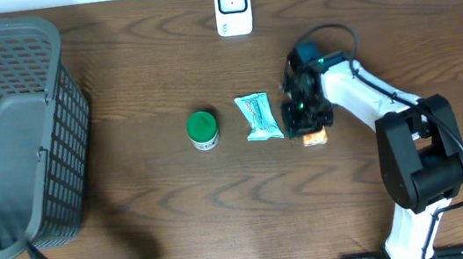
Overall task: Scan the item barcode
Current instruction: 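Reach the right gripper to the orange Kleenex pack and grasp it, then lift the Kleenex pack off the table with right gripper, then carry the Kleenex pack to the scanner and hold it in front, then carry the Kleenex pack to the right edge and release it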
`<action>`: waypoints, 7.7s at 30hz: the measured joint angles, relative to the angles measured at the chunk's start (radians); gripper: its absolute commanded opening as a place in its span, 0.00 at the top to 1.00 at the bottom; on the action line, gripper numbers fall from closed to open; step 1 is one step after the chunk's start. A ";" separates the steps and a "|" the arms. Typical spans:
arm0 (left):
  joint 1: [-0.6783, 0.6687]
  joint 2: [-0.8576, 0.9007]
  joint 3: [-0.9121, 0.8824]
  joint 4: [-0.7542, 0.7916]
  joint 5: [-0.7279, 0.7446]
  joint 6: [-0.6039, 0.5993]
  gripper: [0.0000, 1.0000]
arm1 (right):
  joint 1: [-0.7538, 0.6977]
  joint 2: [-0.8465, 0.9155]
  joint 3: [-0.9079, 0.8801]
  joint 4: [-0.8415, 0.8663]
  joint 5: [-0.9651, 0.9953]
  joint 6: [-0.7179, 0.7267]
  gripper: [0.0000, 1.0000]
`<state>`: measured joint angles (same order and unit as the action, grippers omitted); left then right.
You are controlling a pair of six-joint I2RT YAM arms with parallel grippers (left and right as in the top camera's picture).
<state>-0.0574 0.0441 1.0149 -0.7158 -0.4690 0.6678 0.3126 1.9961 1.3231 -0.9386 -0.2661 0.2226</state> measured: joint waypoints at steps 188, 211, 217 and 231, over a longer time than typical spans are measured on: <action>0.058 -0.020 -0.740 -0.069 0.568 -0.536 0.02 | 0.061 0.407 0.385 1.431 0.342 0.055 0.59; 0.058 -0.019 -0.740 -0.069 0.568 -0.536 0.02 | 0.042 0.517 0.573 1.302 0.296 0.020 0.59; 0.058 -0.019 -0.740 -0.069 0.568 -0.536 0.02 | 0.066 0.518 0.575 1.271 0.303 -0.038 0.58; 0.058 -0.019 -0.740 -0.069 0.568 -0.536 0.02 | 0.075 0.510 0.597 1.196 0.430 -0.161 0.65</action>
<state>0.0010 0.0246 0.2749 -0.7849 0.0994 0.1318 0.3874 2.5057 1.9202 0.2577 0.1638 0.0620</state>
